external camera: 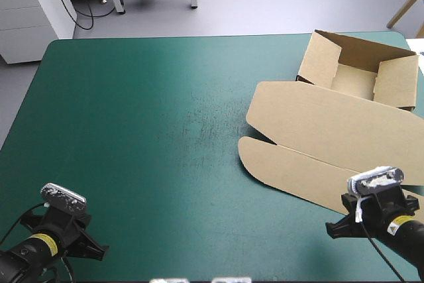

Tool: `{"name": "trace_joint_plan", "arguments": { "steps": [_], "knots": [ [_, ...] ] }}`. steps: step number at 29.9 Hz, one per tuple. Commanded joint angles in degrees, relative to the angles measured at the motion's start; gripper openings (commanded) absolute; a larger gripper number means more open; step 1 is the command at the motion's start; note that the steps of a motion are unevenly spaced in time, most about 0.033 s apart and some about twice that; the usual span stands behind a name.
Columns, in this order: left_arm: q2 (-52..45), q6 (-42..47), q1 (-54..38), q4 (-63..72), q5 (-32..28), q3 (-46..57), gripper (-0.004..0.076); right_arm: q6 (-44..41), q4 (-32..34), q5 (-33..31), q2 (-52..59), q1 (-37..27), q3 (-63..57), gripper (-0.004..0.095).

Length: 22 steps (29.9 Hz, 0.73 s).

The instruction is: Fold the box

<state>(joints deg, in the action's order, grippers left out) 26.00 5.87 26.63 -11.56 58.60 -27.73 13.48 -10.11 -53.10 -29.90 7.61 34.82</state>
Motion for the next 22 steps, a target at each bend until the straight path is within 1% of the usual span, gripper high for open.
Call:
{"name": "trace_joint_plan", "arguments": {
  "steps": [1, 4, 22],
  "knots": [
    [0.22, 0.03, 0.11, -0.04, -3.56, -1.24, -0.001, 0.66, -0.42, 4.34, 2.48, 0.12, -1.13, -0.0014],
    [0.22, -0.1, 0.11, -0.04, -3.72, -1.24, -0.001, 0.4, -0.7, 4.94, 3.86, 0.12, -1.13, -0.0014],
    [0.22, -0.1, 0.11, 0.26, -3.34, -1.24, -0.001, 0.4, -0.7, 4.57, 3.91, 0.12, -1.13, -0.0014]
  ]
}}
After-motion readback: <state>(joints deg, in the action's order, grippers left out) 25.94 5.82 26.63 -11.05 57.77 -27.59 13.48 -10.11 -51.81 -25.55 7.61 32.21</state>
